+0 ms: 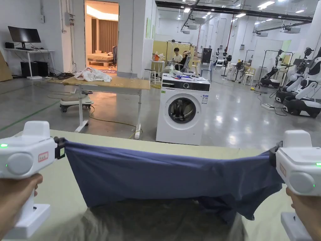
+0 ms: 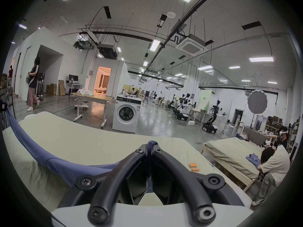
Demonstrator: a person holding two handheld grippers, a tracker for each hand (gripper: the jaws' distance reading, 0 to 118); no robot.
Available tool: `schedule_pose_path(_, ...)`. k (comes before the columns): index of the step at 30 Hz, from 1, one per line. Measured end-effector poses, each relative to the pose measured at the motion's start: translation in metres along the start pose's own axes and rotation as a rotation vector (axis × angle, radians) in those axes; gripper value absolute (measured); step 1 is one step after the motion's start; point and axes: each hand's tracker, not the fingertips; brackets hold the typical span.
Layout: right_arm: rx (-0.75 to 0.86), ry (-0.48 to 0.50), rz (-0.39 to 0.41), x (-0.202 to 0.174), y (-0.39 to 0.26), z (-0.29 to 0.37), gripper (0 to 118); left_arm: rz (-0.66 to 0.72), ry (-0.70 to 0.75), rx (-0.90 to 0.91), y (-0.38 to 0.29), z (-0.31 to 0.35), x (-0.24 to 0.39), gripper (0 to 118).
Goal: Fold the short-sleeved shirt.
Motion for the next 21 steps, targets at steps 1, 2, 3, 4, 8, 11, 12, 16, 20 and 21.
schedule_pose_path(1, -0.005, 0.004, -0.001, 0.001, -0.007, 0.008, 1, -0.002, -0.005, -0.003, -0.007, 0.008, -0.003, 0)
schedule_pose_path(2, -0.01, 0.005, 0.0, 0.002, -0.016, 0.017, 1, 0.0, -0.002, 0.001, -0.017, 0.018, -0.003, 0)
schedule_pose_path(3, -0.017, 0.008, -0.004, 0.003, -0.024, 0.028, 1, 0.001, -0.003, 0.004, -0.026, 0.027, -0.004, 0)
schedule_pose_path(4, -0.02, 0.009, -0.005, 0.003, -0.03, 0.038, 1, -0.005, -0.005, 0.001, -0.032, 0.036, -0.005, 0)
schedule_pose_path(8, -0.044, 0.023, -0.014, 0.007, -0.058, 0.08, 1, 0.054, -0.008, 0.007, -0.058, 0.075, -0.018, 0)
schedule_pose_path(11, -0.061, 0.032, -0.013, 0.011, -0.073, 0.108, 1, 0.056, -0.017, -0.001, -0.071, 0.107, -0.025, 0)
schedule_pose_path(12, -0.065, 0.035, -0.013, 0.01, -0.076, 0.122, 1, 0.045, -0.02, 0.0, -0.076, 0.115, -0.029, 0)
schedule_pose_path(16, -0.082, 0.041, -0.019, 0.014, -0.087, 0.157, 1, 0.061, -0.029, -0.009, -0.089, 0.146, -0.044, 0)
schedule_pose_path(20, -0.121, 0.053, -0.022, 0.014, -0.102, 0.181, 1, 0.077, -0.031, -0.064, -0.107, 0.166, -0.051, 0)
schedule_pose_path(21, -0.155, 0.06, -0.029, 0.014, -0.109, 0.183, 1, 0.072, -0.033, -0.089, -0.115, 0.17, -0.049, 0)
